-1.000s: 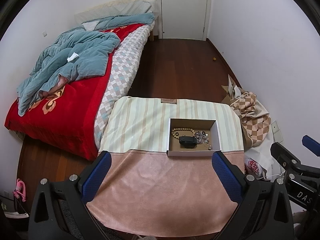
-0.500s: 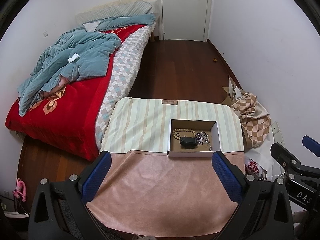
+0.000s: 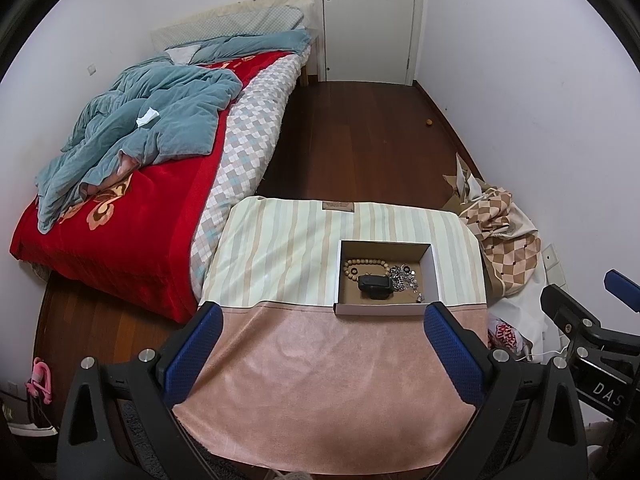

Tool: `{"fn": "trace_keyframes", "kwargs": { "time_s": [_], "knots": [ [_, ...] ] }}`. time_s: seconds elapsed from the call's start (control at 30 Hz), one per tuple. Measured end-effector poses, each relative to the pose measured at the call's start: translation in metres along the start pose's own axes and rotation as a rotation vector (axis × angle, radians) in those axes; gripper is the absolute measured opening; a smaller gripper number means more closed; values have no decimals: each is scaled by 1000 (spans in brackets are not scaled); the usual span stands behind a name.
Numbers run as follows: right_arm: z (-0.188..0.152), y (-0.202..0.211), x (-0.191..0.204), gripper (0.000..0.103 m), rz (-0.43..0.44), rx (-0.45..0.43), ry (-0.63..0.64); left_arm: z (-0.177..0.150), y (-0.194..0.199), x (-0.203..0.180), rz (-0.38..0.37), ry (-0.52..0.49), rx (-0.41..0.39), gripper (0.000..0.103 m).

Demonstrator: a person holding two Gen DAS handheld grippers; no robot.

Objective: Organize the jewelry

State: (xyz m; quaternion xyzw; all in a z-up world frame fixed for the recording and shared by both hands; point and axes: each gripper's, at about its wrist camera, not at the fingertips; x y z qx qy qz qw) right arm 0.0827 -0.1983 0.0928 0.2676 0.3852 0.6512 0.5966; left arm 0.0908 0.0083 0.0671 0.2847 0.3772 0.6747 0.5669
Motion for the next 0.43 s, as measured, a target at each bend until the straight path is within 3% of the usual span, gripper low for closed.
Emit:
{"fn": "trace_keyframes", "kwargs": {
  "time_s": [0.43],
  "knots": [
    [2,3,-1,103,-5,3,7,4,5,-5,4,3,-23,103]
  ]
}}
Point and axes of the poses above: each gripper's, at about its wrist camera, not at the fingertips, and y roughly against the way its jaws point, x to its left, z to its top, and after that the axes turned 7 degrees about y, right-handed
